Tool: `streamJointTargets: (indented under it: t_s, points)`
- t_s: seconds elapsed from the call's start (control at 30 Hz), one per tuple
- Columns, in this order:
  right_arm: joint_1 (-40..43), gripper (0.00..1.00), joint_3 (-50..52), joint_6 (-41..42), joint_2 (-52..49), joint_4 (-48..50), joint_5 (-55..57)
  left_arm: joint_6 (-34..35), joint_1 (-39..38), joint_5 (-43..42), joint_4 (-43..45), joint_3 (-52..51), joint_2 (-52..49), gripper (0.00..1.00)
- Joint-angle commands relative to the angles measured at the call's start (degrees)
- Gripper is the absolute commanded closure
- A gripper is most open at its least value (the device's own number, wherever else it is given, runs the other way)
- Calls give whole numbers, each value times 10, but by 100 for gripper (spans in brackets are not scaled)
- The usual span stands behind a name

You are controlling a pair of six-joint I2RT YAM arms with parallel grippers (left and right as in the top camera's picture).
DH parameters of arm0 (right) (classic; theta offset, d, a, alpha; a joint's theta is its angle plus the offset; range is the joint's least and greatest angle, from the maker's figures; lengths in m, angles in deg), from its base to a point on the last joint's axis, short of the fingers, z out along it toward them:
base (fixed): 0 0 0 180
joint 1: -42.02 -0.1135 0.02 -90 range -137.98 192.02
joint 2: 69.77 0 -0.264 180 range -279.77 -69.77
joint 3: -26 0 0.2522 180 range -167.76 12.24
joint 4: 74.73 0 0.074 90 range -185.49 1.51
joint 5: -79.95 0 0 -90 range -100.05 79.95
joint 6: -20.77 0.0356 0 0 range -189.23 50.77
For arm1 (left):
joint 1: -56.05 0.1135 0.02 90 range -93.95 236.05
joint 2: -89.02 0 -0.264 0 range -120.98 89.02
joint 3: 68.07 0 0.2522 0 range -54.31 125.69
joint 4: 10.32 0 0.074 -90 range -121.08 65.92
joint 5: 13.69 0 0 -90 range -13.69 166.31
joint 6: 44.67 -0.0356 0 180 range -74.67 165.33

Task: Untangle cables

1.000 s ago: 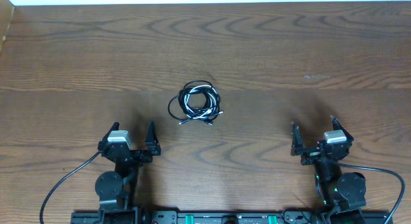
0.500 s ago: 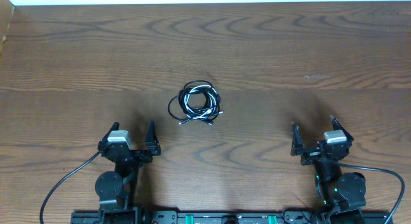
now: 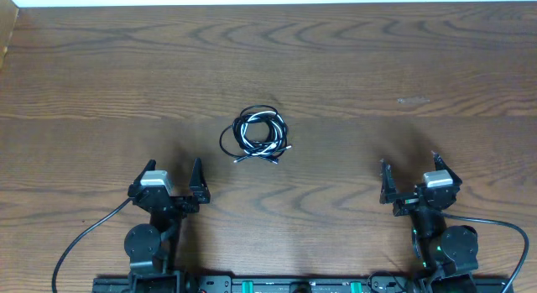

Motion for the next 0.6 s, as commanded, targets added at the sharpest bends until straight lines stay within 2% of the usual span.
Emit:
streamJointTargets:
  t_s: [0.0,0.23,0.33,0.57]
  points:
    - [-4,1,0,-5,3,-3,-1,-3,-2,-3,-17,-11,3,2]
    - [-4,1,0,-5,3,-2,-1,-3,-2,-3,4,-11,3,2]
    - [-4,1,0,-5,3,-3,-2,-3,-2,-3,65,-11,3,2]
    - [-4,1,0,-5,3,-2,-2,-3,-2,-2,279,-6,3,2]
